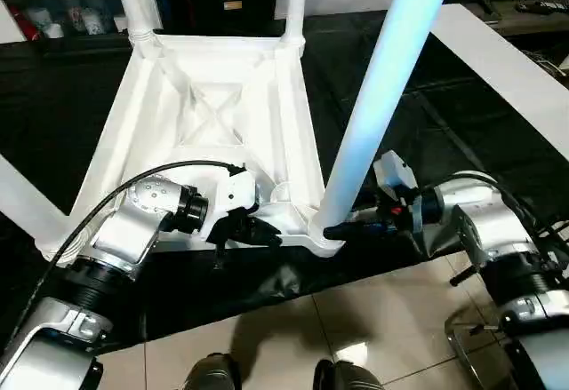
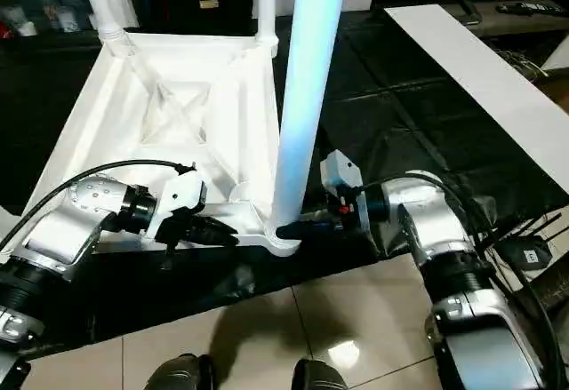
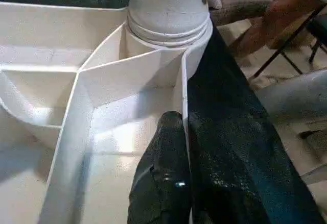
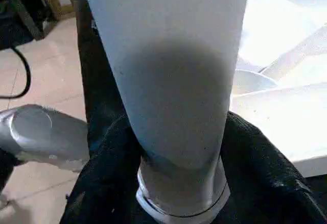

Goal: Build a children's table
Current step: Rotate leg to tighten

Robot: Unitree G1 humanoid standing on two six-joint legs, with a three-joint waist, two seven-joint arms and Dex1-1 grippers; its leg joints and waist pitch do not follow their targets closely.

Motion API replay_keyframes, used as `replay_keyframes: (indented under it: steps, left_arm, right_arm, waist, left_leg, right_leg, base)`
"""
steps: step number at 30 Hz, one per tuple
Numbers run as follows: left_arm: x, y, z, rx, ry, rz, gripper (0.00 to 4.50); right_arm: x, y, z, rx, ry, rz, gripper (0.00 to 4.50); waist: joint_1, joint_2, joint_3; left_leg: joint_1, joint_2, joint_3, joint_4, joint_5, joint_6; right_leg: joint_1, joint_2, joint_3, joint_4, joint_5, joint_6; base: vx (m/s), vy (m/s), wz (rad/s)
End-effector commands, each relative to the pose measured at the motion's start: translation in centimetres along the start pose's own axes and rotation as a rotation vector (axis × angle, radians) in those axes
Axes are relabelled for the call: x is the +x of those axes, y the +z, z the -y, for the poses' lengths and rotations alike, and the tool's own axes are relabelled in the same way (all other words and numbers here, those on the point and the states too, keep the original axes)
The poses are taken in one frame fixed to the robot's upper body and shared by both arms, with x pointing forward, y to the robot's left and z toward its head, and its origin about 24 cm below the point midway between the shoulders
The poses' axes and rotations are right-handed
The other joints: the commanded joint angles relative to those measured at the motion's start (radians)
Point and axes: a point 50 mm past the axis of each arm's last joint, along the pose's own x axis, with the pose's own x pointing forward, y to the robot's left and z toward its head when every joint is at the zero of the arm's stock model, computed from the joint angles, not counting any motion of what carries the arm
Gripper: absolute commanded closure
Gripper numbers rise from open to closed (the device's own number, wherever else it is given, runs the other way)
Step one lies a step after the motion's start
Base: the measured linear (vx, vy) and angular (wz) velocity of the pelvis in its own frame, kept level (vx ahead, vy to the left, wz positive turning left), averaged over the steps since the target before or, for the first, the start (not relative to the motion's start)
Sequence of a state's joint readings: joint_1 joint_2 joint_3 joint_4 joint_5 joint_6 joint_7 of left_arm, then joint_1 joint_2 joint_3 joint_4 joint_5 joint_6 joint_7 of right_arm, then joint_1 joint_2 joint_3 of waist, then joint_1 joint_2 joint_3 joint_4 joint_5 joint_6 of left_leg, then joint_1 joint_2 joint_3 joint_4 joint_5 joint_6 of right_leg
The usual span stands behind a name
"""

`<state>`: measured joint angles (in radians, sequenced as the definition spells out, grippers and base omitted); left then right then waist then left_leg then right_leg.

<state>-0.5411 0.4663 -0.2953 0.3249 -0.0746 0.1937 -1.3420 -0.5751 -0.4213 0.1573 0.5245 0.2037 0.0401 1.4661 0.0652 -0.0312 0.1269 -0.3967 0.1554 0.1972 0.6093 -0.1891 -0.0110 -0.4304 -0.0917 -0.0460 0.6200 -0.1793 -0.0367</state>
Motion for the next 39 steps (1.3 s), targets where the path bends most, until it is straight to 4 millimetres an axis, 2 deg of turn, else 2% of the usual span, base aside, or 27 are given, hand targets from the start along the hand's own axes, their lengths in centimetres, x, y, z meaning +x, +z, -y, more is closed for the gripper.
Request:
replay_keyframes:
  steps: [1,2,3,4,5,6,8,9,11,14,16,17,18,19,21,22,23,24,26,27,29,31,34,35,36,37,39]
  left_arm:
    - [1.1,1.2,0.2,0.008,-0.016,0.085,4.50]
    - [1.2,1.2,0.0,-0.002,0.022,0.091,4.50]
    - [1.4,1.2,-0.1,-0.011,0.042,0.096,4.50]
    - [1.7,1.3,-0.2,-0.022,0.074,0.106,4.50]
    - [1.7,1.3,-0.2,-0.022,0.074,0.106,4.50]
    - [2.2,1.6,-0.5,-0.040,0.118,0.118,4.50]
    - [2.6,2.0,-0.7,-0.049,0.152,0.127,4.50]
    - [2.8,2.2,-0.8,-0.058,0.163,0.131,4.50]
    - [3.0,2.4,-1.0,-0.066,0.179,0.132,4.50]
    - [4.2,4.0,-2.6,-0.121,0.350,0.148,4.50]
    - [4.6,4.6,-3.1,-0.141,0.406,0.170,4.50]
    - [4.6,4.6,-3.1,-0.141,0.406,0.170,4.50]
    - [4.7,4.9,-3.4,-0.159,0.442,0.189,4.50]
    - [5.0,5.5,-3.9,-0.178,0.501,0.207,4.50]
    - [5.2,5.9,-4.1,-0.184,0.540,0.214,4.50]
    - [5.4,6.1,-4.0,-0.183,0.542,0.217,4.50]
    - [5.4,6.2,-4.0,-0.181,0.541,0.219,4.50]
    - [5.6,6.3,-4.0,-0.183,0.544,0.220,4.50]
    - [5.6,6.5,-3.9,-0.172,0.535,0.215,4.50]
    - [5.5,6.5,-3.7,-0.165,0.527,0.214,4.50]
    - [5.2,6.1,-3.6,-0.153,0.513,0.207,4.50]
    - [5.0,6.0,-3.5,-0.147,0.506,0.204,4.50]
    - [4.5,5.3,-3.2,-0.128,0.462,0.190,4.50]
    - [4.1,4.6,-2.9,-0.112,0.427,0.173,4.50]
    - [3.9,4.3,-2.8,-0.104,0.417,0.165,4.50]
    - [3.6,3.9,-2.7,-0.100,0.403,0.154,4.50]
    - [3.0,3.2,-2.6,-0.091,0.380,0.136,4.50]
  right_arm:
    - [0.7,-0.1,-0.4,0.019,-0.003,0.028,2.56]
    - [1.3,-0.4,-0.6,0.031,-0.058,0.059,2.56]
    - [1.7,-0.5,-0.7,0.024,-0.100,0.084,2.56]
    - [2.3,-0.8,-0.8,0.051,-0.169,0.101,2.56]
    - [2.3,-0.8,-0.8,0.051,-0.169,0.101,2.56]
    - [3.3,-1.0,-0.9,0.085,-0.247,0.122,2.56]
    - [4.2,-1.0,-0.9,0.129,-0.296,0.126,2.57]
    - [4.6,-0.9,-0.9,0.140,-0.326,0.131,2.57]
    - [5.1,-0.8,-1.0,0.152,-0.349,0.142,2.57]
    - [8.3,-0.1,-0.1,0.247,-0.556,0.160,2.57]
    - [9.2,0.2,0.6,0.294,-0.636,0.163,2.57]
    - [9.2,0.2,0.6,0.294,-0.636,0.163,2.57]
    - [9.8,0.4,1.0,0.320,-0.691,0.158,2.57]
    - [10.6,0.6,1.8,0.385,-0.812,0.152,2.57]
    - [11.3,1.0,2.5,0.490,-0.887,0.188,2.57]
    - [11.6,1.5,2.6,0.512,-0.881,0.236,2.01]
    - [11.8,1.8,2.6,0.505,-0.876,0.250,1.87]
    - [12.0,2.1,2.6,0.496,-0.880,0.261,1.87]
    - [12.3,2.7,2.5,0.434,-0.848,0.262,1.80]
    - [12.2,2.9,2.5,0.407,-0.835,0.258,1.65]
    - [11.4,2.7,2.6,0.310,-0.831,0.218,1.41]
    - [11.0,2.5,2.7,0.291,-0.836,0.208,1.37]
    - [9.1,1.7,3.0,0.225,-0.838,0.175,0.97]
    - [7.4,1.1,3.1,0.170,-0.822,0.153,0.95]
    - [6.7,1.0,3.1,0.147,-0.814,0.145,0.95]
    - [5.8,0.8,3.1,0.118,-0.792,0.136,0.82]
    - [4.3,0.8,3.2,0.075,-0.755,0.120,0.56]
  waist:
    - [-0.006,-0.011,-0.098]
    - [-0.009,-0.012,-0.097]
    - [-0.008,-0.003,-0.092]
    - [-0.012,-0.009,-0.091]
    - [-0.015,-0.009,-0.089]
    - [-0.019,-0.005,-0.087]
    - [-0.037,-0.010,-0.079]
    - [-0.040,-0.009,-0.078]
    - [-0.048,-0.007,-0.076]
    - [-0.062,-0.002,-0.074]
    - [-0.068,-0.002,-0.081]
    - [-0.074,0.001,-0.078]
    - [-0.072,0.001,-0.079]
    - [-0.078,0.006,-0.076]
    - [-0.083,0.003,-0.082]
    - [-0.080,0.005,-0.086]
    - [-0.077,0.004,-0.085]
    - [-0.076,0.004,-0.086]
    - [-0.069,0.004,-0.090]
    - [-0.068,0.004,-0.093]
    - [-0.060,0.003,-0.097]
    - [-0.058,0.004,-0.093]
    - [-0.056,0.006,-0.086]
    - [-0.056,0.007,-0.083]
    - [-0.056,0.005,-0.084]
    - [-0.055,0.008,-0.081]
    - [-0.055,0.004,-0.081]
  left_leg:
    - [0.028,0.077,-0.021,-0.061,-0.014,0.147]
    - [0.026,0.075,-0.021,-0.062,-0.033,0.141]
    - [0.026,0.077,-0.022,-0.063,-0.047,0.135]
    - [0.026,0.075,-0.023,-0.067,-0.084,0.116]
    - [0.026,0.074,-0.027,-0.071,-0.114,0.092]
    - [0.025,0.073,-0.029,-0.074,-0.129,0.079]
    - [0.027,0.071,-0.033,-0.082,-0.208,0.031]
    - [0.026,0.070,-0.035,-0.083,-0.225,0.022]
    - [0.034,0.070,-0.036,-0.086,-0.260,0.007]
    - [0.029,0.069,-0.038,-0.092,-0.251,-0.006]
    - [0.030,0.067,-0.042,-0.092,-0.247,-0.018]
    - [0.028,0.066,-0.039,-0.093,-0.251,-0.014]
    - [0.033,0.066,-0.038,-0.092,-0.256,-0.011]
    - [0.033,0.065,-0.035,-0.090,-0.253,-0.007]
    - [0.030,0.061,-0.038,-0.090,-0.241,-0.010]
    - [0.030,0.063,-0.036,-0.087,-0.210,-0.002]
    - [0.031,0.063,-0.030,-0.084,-0.191,0.019]
    - [0.031,0.063,-0.029,-0.084,-0.179,0.028]
    - [0.029,0.062,-0.025,-0.079,-0.112,0.071]
    - [0.026,0.061,-0.024,-0.077,-0.084,0.082]
    - [0.021,0.060,-0.023,-0.071,0.006,0.128]
    - [0.020,0.060,-0.021,-0.070,0.007,0.151]
    - [0.026,0.064,-0.021,-0.074,-0.067,0.127]
    - [0.026,0.066,-0.022,-0.076,-0.091,0.115]
    - [0.025,0.065,-0.022,-0.076,-0.100,0.112]
    - [0.027,0.066,-0.021,-0.077,-0.115,0.104]
    - [0.028,0.067,-0.021,-0.078,-0.134,0.098]
  right_leg:
    - [0.060,-0.062,0.043,-0.048,-0.065,-0.284]
    - [0.061,-0.063,0.044,-0.052,-0.091,-0.280]
    - [0.056,-0.066,0.047,-0.054,-0.109,-0.275]
    - [0.058,-0.066,0.046,-0.063,-0.158,-0.261]
    - [0.059,-0.067,0.047,-0.068,-0.209,-0.246]
    - [0.060,-0.067,0.046,-0.070,-0.235,-0.239]
    - [0.059,-0.065,0.046,-0.086,-0.368,-0.195]
    - [0.059,-0.067,0.045,-0.089,-0.407,-0.183]
    - [0.051,-0.065,0.048,-0.099,-0.460,-0.156]
    - [0.050,-0.061,0.046,-0.098,-0.433,-0.157]
    - [0.055,-0.063,0.042,-0.095,-0.410,-0.161]
    - [0.052,-0.060,0.043,-0.097,-0.383,-0.170]
    - [0.051,-0.061,0.043,-0.099,-0.374,-0.172]
    - [0.047,-0.061,0.048,-0.097,-0.350,-0.185]
    - [0.053,-0.062,0.045,-0.097,-0.349,-0.185]
    - [0.056,-0.062,0.046,-0.092,-0.294,-0.192]
    - [0.052,-0.059,0.048,-0.091,-0.237,-0.201]
    - [0.054,-0.057,0.047,-0.088,-0.216,-0.205]
    - [0.058,-0.057,0.047,-0.077,-0.109,-0.233]
    - [0.063,-0.057,0.047,-0.072,-0.073,-0.240]
    - [0.067,-0.056,0.045,-0.055,0.058,-0.267]
    - [0.065,-0.056,0.043,-0.057,0.061,-0.278]
    - [0.061,-0.055,0.042,-0.071,-0.061,-0.267]
    - [0.061,-0.055,0.043,-0.074,-0.093,-0.258]
    - [0.062,-0.055,0.042,-0.075,-0.102,-0.254]
    - [0.059,-0.054,0.045,-0.077,-0.116,-0.250]
    - [0.059,-0.055,0.045,-0.079,-0.135,-0.249]
  base:
    - [0.000,0.000,0.00]
    - [0.000,0.000,0.00]
    - [0.000,0.000,0.00]
    - [0.000,0.000,0.00]
    - [0.000,0.000,0.00]
    - [0.000,0.000,0.00]
    - [0.000,0.000,0.00]
    - [0.000,0.000,0.00]
    - [0.000,0.000,0.00]
    - [0.000,0.000,0.00]
    - [0.000,0.000,0.00]
    - [0.000,0.000,0.00]
    - [0.000,0.000,0.00]
    - [0.000,0.000,0.00]
    - [0.000,0.000,0.00]
    - [0.000,0.000,0.00]
    - [0.000,0.000,0.00]
    - [0.000,0.000,0.00]
    - [0.058,-0.019,0.05]
    - [0.054,-0.022,0.02]
    - [0.000,0.000,0.00]
    - [0.000,0.000,0.00]
    - [0.000,0.000,0.00]
    - [0.000,0.000,0.00]
    - [0.000,0.000,0.00]
    - [0.000,0.000,0.00]
    - [0.000,0.000,0.00]
